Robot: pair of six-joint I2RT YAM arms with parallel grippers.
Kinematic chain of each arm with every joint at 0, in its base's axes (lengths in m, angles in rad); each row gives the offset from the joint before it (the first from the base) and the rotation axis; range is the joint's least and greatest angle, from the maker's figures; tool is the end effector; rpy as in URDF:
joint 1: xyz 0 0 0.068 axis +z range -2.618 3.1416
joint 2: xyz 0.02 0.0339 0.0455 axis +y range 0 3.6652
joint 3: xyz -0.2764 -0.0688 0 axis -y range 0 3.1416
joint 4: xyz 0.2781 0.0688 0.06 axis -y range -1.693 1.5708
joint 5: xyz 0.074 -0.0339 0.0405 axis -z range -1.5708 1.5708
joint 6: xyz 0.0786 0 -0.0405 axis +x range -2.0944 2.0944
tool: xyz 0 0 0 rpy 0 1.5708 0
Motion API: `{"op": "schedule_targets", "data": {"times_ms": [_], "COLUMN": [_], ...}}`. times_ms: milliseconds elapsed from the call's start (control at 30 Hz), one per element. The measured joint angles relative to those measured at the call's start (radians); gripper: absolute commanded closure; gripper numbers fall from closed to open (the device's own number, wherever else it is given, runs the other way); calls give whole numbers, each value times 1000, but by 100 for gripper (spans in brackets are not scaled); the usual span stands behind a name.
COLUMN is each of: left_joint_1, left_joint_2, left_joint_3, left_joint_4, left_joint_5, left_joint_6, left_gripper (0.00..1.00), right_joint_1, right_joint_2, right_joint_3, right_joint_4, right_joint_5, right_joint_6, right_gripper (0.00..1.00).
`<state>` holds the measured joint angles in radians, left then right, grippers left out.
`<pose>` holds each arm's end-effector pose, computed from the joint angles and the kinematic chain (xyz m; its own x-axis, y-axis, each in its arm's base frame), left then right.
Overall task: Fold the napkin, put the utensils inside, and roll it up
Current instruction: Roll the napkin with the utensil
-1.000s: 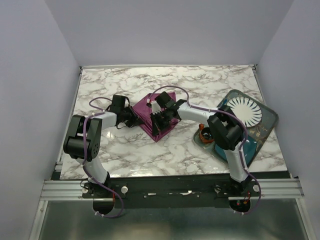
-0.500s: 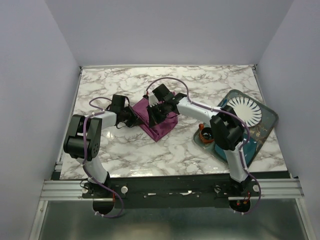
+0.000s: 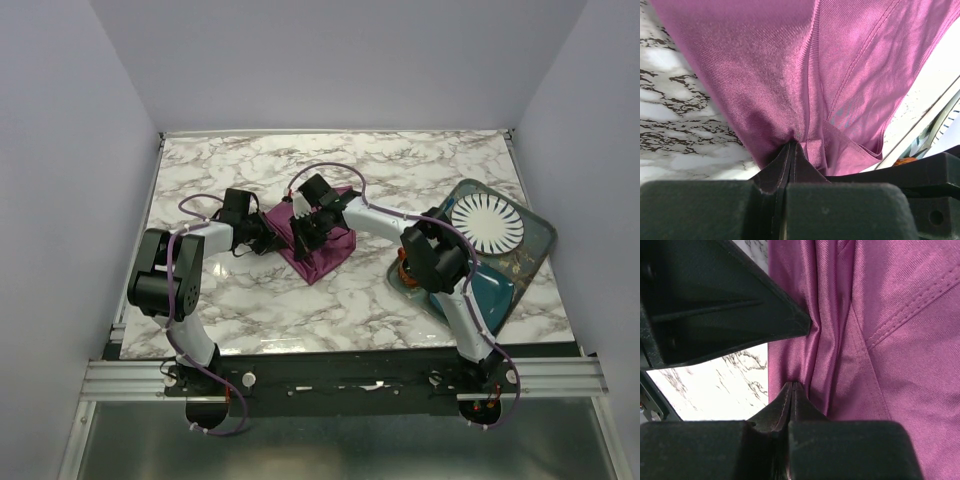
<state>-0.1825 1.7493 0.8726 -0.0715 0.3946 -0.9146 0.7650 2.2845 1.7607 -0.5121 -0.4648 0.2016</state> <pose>0.3668 -0.0984 0.0911 -0.7948 -0.5971 -0.1083 -0.3962 0.6459 -0.6526 0.3690 0.4031 0.1112 -0.7650 -0.4863 -0.4222 -0.6438 0.5961 0.4799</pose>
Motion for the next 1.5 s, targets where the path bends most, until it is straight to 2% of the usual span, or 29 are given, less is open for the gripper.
{"op": "schedule_targets", "data": {"times_ms": [133, 200, 433, 567, 1033, 1167, 1500], "left_joint_1": [0, 2, 90, 146, 146, 146, 166], "left_joint_2": [-9, -27, -91, -92, -5, 69, 129], "left_joint_3": [4, 4, 50, 57, 50, 82, 180], "left_joint_4": [-13, -36, -109, -111, -17, 7, -41], "left_joint_5": [-2, -12, -19, -14, 41, 48, 18], "left_joint_6": [11, 26, 76, 84, 45, 10, -21], "left_gripper": [85, 85, 100, 100, 100, 100, 100], "right_joint_1": [1, 1, 1, 1, 1, 1, 1], "right_joint_2": [0, 0, 0, 0, 1, 1, 6], "right_joint_3": [0, 0, 0, 0, 0, 0, 4], "right_joint_4": [0, 0, 1, 1, 2, 2, 13], "right_joint_5": [7, 8, 8, 8, 8, 8, 7], "right_joint_6": [8, 9, 10, 10, 10, 10, 10], "right_gripper": [96, 96, 96, 96, 97, 97, 99]}}
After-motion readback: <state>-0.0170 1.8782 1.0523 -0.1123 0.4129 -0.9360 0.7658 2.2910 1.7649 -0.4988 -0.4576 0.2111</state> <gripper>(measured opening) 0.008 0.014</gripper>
